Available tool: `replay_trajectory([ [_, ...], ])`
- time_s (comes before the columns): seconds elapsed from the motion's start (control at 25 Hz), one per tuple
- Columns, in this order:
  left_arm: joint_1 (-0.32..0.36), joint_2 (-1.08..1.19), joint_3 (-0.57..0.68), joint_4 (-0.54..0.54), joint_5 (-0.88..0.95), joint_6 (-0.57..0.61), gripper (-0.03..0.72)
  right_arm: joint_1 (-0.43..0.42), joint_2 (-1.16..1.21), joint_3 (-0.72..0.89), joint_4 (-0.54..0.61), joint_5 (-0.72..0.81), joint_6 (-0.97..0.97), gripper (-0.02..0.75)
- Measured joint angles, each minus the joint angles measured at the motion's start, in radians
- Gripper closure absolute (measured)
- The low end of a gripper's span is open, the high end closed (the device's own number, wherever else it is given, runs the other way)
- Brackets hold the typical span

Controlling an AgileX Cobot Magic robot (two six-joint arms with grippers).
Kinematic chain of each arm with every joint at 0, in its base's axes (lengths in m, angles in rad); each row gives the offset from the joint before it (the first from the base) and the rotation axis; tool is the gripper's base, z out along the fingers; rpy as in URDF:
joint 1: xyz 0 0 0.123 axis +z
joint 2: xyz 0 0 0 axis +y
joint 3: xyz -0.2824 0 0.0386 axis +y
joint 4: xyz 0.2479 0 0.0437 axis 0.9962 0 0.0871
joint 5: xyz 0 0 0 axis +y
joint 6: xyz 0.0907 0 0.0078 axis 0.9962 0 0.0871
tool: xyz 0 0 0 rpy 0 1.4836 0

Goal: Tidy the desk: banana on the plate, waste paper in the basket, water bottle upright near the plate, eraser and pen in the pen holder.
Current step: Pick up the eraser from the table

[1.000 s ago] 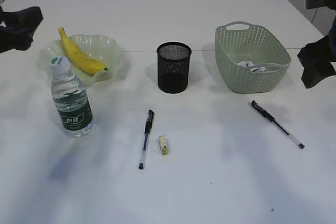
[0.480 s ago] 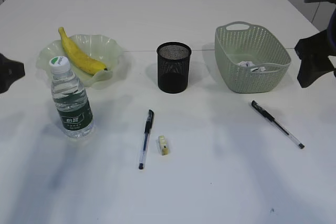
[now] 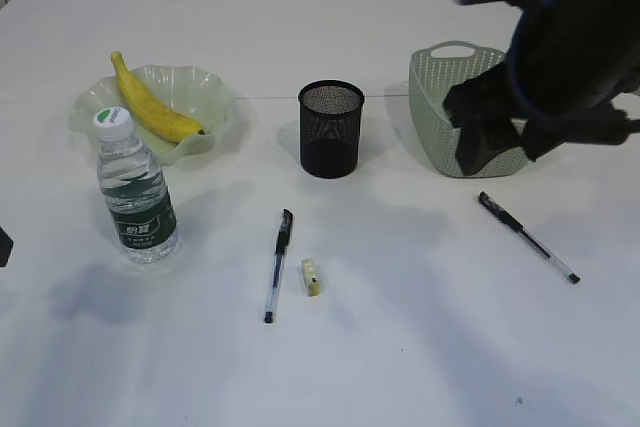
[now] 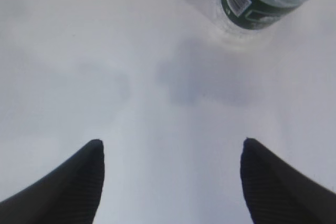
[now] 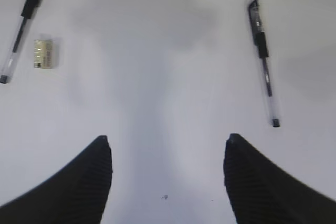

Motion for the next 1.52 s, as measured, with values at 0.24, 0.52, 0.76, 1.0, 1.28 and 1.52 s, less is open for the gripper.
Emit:
replay_trajectory([
  [0.24,0.0,0.001,-0.062,0.0,0.153,0.079,0.116,0.126,0.105,-0.028,0.011,-0.007,0.046,0.245],
  [0.52,0.017,0.106,-0.063,-0.014,0.149,0.085,0.118,0.187,0.309,-0.238,0.023,0.061,0.097,0.246],
  [0.76,0.107,0.119,-0.063,-0.089,0.083,0.085,0.119,0.217,0.442,-0.382,0.023,0.111,0.119,0.251],
  [1.0,0.174,0.12,-0.063,-0.112,0.083,0.105,0.119,0.241,0.529,-0.417,0.05,0.113,0.156,0.256],
  [1.28,0.174,0.12,-0.063,-0.121,0.095,0.129,0.154,0.242,0.577,-0.417,0.061,0.113,0.189,0.257],
  [1.52,0.174,0.12,-0.063,-0.146,0.09,0.131,0.168,0.248,0.63,-0.419,0.068,0.113,0.194,0.257],
])
